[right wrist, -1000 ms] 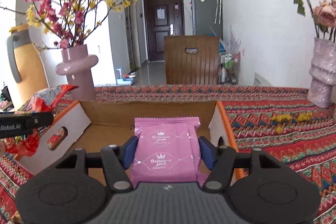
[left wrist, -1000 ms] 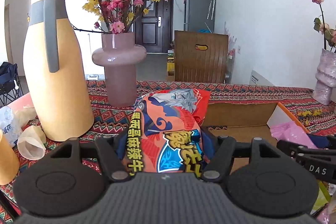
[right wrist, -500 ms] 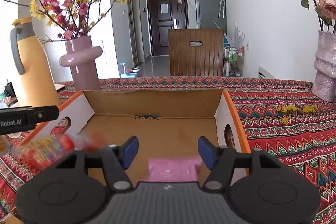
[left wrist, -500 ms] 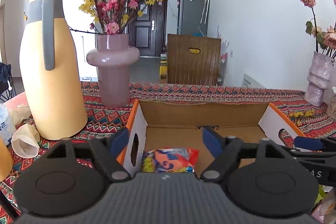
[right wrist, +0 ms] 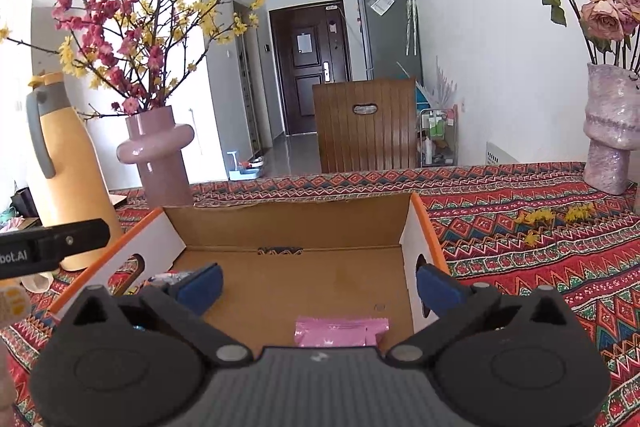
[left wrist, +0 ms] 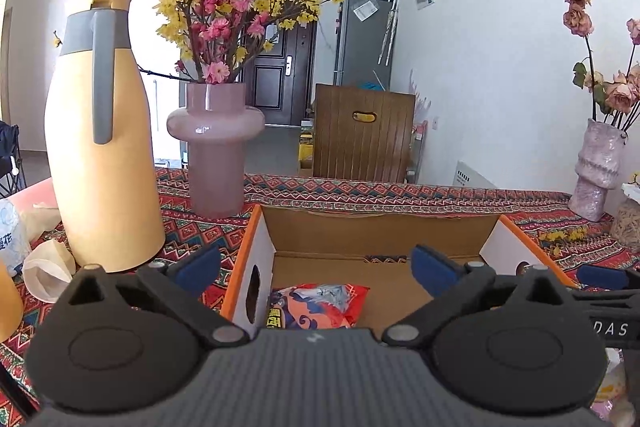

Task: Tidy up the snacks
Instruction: 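Lift both open tools out of the box back toward the snack pile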

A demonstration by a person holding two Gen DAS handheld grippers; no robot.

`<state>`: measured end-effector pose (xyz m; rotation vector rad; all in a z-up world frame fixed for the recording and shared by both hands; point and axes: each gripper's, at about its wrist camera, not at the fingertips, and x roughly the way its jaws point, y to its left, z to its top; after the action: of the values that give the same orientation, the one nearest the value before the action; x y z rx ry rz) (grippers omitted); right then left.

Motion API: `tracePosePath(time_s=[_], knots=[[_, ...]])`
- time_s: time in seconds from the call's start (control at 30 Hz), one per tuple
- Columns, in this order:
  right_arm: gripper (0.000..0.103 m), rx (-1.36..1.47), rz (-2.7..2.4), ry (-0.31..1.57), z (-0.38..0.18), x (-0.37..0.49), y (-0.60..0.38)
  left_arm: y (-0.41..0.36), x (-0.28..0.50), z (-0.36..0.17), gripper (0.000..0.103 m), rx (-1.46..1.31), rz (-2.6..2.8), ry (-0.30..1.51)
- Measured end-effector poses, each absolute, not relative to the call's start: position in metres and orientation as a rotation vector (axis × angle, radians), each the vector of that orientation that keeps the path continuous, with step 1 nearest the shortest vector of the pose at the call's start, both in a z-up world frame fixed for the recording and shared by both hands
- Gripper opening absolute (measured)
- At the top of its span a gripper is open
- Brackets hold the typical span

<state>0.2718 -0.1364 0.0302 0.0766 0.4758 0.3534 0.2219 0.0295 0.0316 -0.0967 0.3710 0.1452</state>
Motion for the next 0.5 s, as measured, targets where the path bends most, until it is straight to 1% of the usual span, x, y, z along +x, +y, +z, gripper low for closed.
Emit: tracePosePath(time_s=[0.23, 0.5], knots=[[0.103, 0.072, 0.354, 0.462, 0.035, 0.269, -0.138, 0.027, 0.215, 0.042, 0.103, -0.102, 0.14, 0.34], [0.103, 0.072, 0.372, 0.416, 0.057, 0.255, -0.141, 0.024, 0.187, 0.066, 0.103, -0.098, 0.138, 0.307]])
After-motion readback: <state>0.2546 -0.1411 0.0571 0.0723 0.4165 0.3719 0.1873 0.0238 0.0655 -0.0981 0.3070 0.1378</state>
